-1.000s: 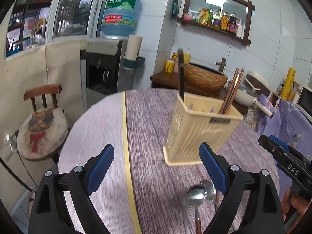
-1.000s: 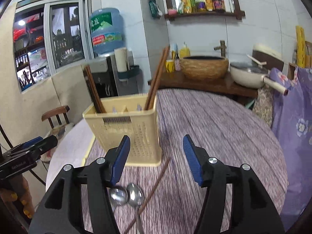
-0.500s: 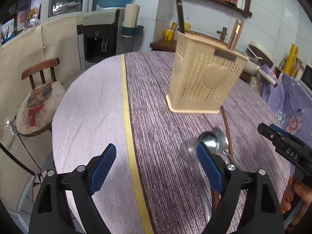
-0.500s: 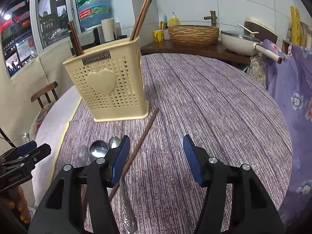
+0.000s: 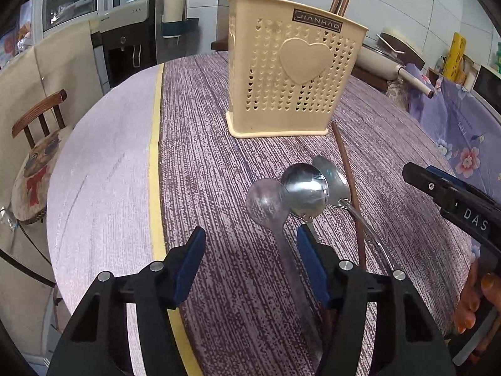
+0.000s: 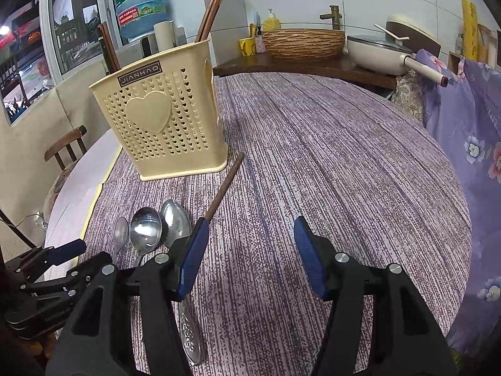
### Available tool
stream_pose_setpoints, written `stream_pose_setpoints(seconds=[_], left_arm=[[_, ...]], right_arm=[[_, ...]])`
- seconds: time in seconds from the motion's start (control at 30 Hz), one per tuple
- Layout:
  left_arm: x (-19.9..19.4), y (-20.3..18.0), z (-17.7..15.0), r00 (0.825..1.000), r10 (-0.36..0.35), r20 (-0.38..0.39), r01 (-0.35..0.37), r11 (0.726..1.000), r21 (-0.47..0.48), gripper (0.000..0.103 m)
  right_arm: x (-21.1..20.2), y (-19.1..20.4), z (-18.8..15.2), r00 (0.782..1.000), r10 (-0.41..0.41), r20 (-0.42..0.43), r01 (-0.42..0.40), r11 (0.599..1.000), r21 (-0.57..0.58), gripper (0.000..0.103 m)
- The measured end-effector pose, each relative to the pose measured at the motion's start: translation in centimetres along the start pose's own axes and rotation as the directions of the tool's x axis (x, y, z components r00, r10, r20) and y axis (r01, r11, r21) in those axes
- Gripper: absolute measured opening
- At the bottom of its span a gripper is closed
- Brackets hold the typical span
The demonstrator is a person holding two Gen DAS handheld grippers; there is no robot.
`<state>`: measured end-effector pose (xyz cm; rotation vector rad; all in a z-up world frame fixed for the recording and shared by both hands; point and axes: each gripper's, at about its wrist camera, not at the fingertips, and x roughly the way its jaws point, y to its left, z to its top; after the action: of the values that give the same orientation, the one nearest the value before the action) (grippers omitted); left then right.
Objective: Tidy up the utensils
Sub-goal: 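Move the left tool to the silver spoons while the right tool approaches the last brown chopstick, then grasp a silver spoon handle with the left tool while the right tool grasps the brown chopstick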
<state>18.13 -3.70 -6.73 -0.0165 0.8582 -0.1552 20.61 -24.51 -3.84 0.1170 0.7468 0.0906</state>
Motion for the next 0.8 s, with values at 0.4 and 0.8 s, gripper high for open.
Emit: stream_pose_setpoints(seconds=[0.4,0.8], left_arm=[[1.8,-0.7,0.5,0.999,0.019,-0.029,-0.018,1.0,0.022,0.057],[2.6,0.0,1.8,0.999,0.021,-0.037,-0.021,1.0,0.012,0.043]], right_arm=[[-0.3,0.3,0.1,1.0,0.011,0.001,-0.011,1.0,-0.003,0.057],[2.0,1.1,1.8,0.999,0.009,-0.05,-0.009,1.0,0.001,0.057]])
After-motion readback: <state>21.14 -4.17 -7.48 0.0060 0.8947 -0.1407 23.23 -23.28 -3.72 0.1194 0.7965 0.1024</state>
